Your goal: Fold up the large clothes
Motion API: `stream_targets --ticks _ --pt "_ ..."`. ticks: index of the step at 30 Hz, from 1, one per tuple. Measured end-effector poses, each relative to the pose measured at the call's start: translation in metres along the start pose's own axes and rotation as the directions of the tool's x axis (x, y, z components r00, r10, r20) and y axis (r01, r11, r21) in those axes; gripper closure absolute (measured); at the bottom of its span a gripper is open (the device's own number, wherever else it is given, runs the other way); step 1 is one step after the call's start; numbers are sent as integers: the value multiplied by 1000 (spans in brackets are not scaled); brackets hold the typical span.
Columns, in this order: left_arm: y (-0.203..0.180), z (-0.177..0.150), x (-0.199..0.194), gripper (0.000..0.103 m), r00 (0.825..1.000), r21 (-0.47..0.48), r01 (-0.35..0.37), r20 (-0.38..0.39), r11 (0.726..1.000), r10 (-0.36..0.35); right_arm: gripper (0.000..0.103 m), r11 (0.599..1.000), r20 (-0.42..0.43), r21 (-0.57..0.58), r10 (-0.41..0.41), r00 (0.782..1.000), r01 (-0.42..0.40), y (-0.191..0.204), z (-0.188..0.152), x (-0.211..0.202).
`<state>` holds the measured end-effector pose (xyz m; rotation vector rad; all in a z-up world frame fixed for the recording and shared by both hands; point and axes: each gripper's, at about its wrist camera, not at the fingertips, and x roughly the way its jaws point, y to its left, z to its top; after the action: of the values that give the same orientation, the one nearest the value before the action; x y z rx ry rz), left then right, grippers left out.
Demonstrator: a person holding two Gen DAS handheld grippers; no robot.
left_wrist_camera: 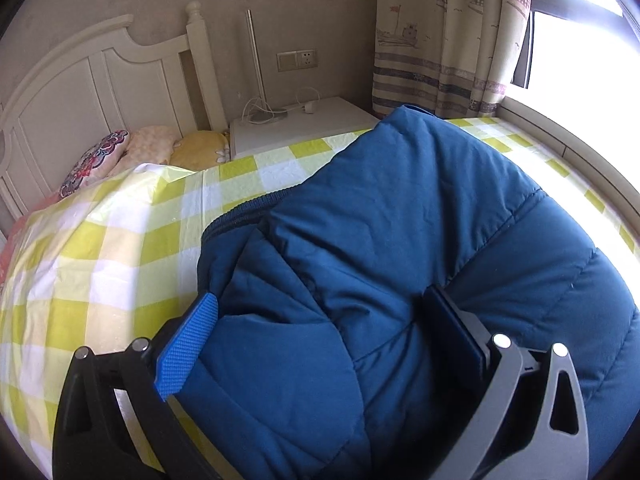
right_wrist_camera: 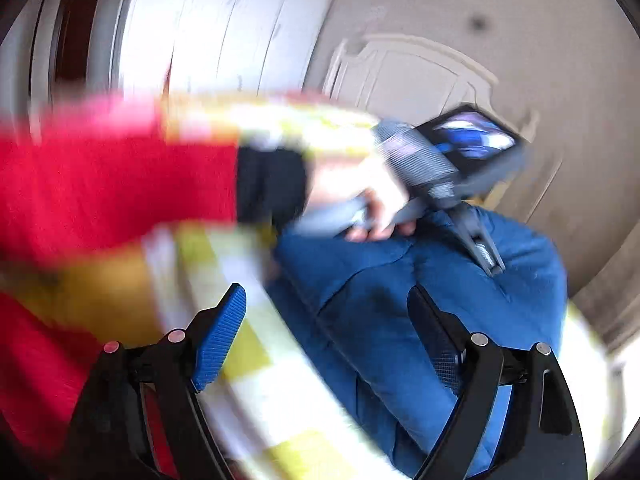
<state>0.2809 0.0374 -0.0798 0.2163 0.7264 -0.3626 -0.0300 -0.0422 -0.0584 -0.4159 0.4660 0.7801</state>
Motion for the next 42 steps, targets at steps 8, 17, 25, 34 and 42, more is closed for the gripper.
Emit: stream_targets --ticks 8,17,25,34,42 --pt "3 -6 0 2 1000 -28 11 28 1000 -10 17 958 -89 230 -154 984 171 -77 -15 35" --pt "-27 5 -37 2 958 108 -285 62 952 280 16 963 -86 221 -137 987 153 -77 -31 58" --pt "-51 -28 -53 2 883 140 -464 -11 875 470 17 968 -77 222 -104 992 119 -76 -37 50" --pt "-24 -42 -49 2 914 -22 -406 -6 914 406 30 927 14 331 -193 981 178 -179 15 0" --pt "-11 -56 -54 2 922 -88 -382 33 920 386 41 898 -249 369 -153 956 240 -293 61 135"
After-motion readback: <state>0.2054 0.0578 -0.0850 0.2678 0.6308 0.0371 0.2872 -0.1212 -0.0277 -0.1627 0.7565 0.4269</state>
